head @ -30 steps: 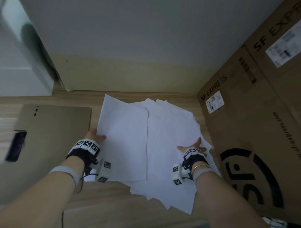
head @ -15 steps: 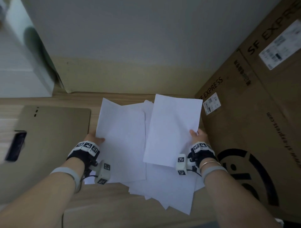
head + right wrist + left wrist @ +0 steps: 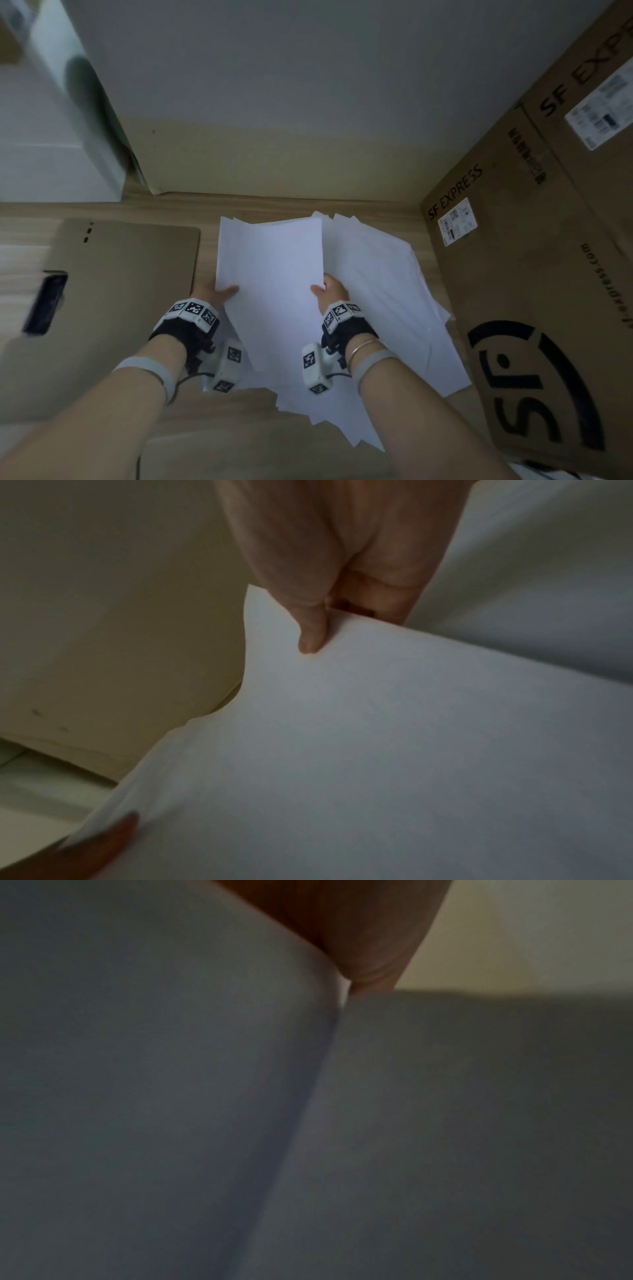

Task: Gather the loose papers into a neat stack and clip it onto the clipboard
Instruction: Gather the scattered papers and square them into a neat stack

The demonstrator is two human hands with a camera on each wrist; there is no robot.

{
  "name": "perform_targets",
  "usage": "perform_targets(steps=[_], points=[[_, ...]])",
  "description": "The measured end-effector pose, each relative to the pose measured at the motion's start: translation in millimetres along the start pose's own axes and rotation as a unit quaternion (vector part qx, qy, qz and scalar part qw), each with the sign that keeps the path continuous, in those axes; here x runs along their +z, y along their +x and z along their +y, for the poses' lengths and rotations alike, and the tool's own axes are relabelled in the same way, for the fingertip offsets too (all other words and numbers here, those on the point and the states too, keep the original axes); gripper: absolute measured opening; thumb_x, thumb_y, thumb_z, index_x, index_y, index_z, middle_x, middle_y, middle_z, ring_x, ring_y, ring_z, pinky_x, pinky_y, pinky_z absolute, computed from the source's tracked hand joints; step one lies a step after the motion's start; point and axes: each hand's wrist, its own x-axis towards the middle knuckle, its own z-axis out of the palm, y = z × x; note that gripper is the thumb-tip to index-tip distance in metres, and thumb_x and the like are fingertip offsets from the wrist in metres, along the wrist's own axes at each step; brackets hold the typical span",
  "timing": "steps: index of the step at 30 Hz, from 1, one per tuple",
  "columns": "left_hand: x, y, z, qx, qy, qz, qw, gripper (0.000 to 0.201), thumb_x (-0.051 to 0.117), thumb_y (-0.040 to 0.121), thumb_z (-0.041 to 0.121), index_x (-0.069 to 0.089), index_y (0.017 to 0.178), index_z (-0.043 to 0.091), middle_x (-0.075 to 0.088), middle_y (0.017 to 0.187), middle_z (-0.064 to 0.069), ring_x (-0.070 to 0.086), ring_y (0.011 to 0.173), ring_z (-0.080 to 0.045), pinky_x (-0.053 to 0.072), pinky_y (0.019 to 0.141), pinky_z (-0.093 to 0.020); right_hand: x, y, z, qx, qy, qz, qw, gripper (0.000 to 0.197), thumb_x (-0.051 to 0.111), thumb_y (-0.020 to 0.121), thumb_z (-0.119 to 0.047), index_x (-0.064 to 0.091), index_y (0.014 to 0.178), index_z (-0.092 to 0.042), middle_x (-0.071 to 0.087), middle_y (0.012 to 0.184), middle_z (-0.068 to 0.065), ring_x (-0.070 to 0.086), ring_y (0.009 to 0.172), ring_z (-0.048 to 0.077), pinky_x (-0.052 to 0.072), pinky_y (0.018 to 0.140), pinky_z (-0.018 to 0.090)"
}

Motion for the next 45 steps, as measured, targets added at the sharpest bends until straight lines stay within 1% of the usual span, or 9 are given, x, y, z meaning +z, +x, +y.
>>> perform_targets(steps=[4,8,13,18,22,28,37,41,45], points=[[-2.6,0.9,-5.2,-0.007,0.044,0.021,0.999,0.052,0.055,0.090,0.008,0.041,0.139,0.003,0.052,0.137,-0.021,0.051,0.124,-0.037,0.040,0.104,-0.042,-25.0,11.0,12.9,-0.025,-0.051,0.031,0.998,0.033,0.066,0.084,-0.010,0.058,0.115,-0.004,0.062,0.121,0.015,0.059,0.106,0.024,0.042,0.087,0.022],[-9.6,5.1,-12.0,-0.008,0.036,0.050,0.998,0.050,0.054,0.089,0.003,0.043,0.138,0.001,0.054,0.135,-0.024,0.053,0.121,-0.039,0.041,0.102,-0.040,-66.6,21.1,41.2,0.022,-0.212,-0.009,0.977,0.070,0.082,0.065,-0.028,0.048,0.125,-0.023,0.045,0.132,0.010,0.049,0.121,0.028,0.041,0.105,0.037],[-12.6,7.8,-12.3,0.002,0.021,0.059,0.998,0.049,0.051,0.090,-0.001,0.044,0.138,0.001,0.053,0.135,-0.025,0.053,0.122,-0.040,0.039,0.105,-0.040,-74.8,10.2,56.5,0.016,-0.279,-0.047,0.959,0.079,0.086,0.054,-0.033,0.045,0.120,-0.030,0.044,0.129,0.004,0.050,0.120,0.024,0.045,0.102,0.039],[-11.3,9.0,-8.9,0.000,0.016,0.056,0.998,0.049,0.051,0.089,-0.002,0.044,0.138,0.002,0.053,0.135,-0.023,0.053,0.122,-0.039,0.039,0.103,-0.039,-65.3,4.6,58.1,-0.001,-0.298,-0.071,0.952,0.079,0.085,0.059,-0.030,0.040,0.124,-0.028,0.047,0.123,0.003,0.056,0.111,0.024,0.048,0.097,0.039],[-10.9,9.7,-9.0,0.005,0.018,0.055,0.998,0.050,0.051,0.089,-0.002,0.043,0.139,0.003,0.053,0.136,-0.023,0.053,0.121,-0.039,0.040,0.102,-0.038,-63.8,3.9,53.3,0.027,-0.300,-0.079,0.950,0.075,0.082,0.065,-0.030,0.039,0.125,-0.027,0.056,0.096,-0.005,0.062,0.103,0.021,0.049,0.096,0.038],[-11.1,7.2,-11.0,0.002,0.012,0.057,0.998,0.050,0.050,0.090,-0.002,0.042,0.139,0.004,0.053,0.136,-0.023,0.052,0.122,-0.040,0.039,0.103,-0.040,-53.8,-3.8,50.1,-0.026,-0.359,-0.051,0.932,0.081,0.082,0.058,-0.043,0.041,0.127,-0.027,0.038,0.133,-0.002,0.037,0.128,0.022,0.042,0.101,0.046],[-15.3,5.1,-15.7,-0.003,0.001,0.058,0.998,0.050,0.052,0.089,-0.001,0.043,0.138,0.003,0.053,0.135,-0.023,0.054,0.120,-0.040,0.041,0.102,-0.040,-48.7,3.4,42.5,0.000,-0.348,-0.089,0.933,0.076,0.079,0.070,-0.030,0.037,0.133,-0.018,0.051,0.134,0.009,0.056,0.116,0.029,0.047,0.098,0.040],[-23.7,2.2,-18.2,-0.006,0.018,0.073,0.997,0.048,0.051,0.090,0.000,0.044,0.138,0.001,0.053,0.135,-0.025,0.053,0.120,-0.042,0.041,0.100,-0.040,-68.1,17.6,44.3,0.029,-0.293,-0.023,0.955,0.056,0.070,0.080,-0.032,0.053,0.127,-0.006,0.056,0.133,0.014,0.054,0.121,0.030,0.045,0.101,0.035],[-30.2,1.5,-22.1,-0.006,0.023,0.076,0.997,0.049,0.051,0.090,-0.002,0.044,0.138,0.001,0.052,0.135,-0.026,0.052,0.121,-0.042,0.041,0.100,-0.040,-81.1,29.0,47.4,0.038,-0.304,0.017,0.952,0.062,0.070,0.078,-0.040,0.051,0.130,-0.010,0.031,0.148,0.008,0.036,0.134,0.030,0.034,0.111,0.036]])
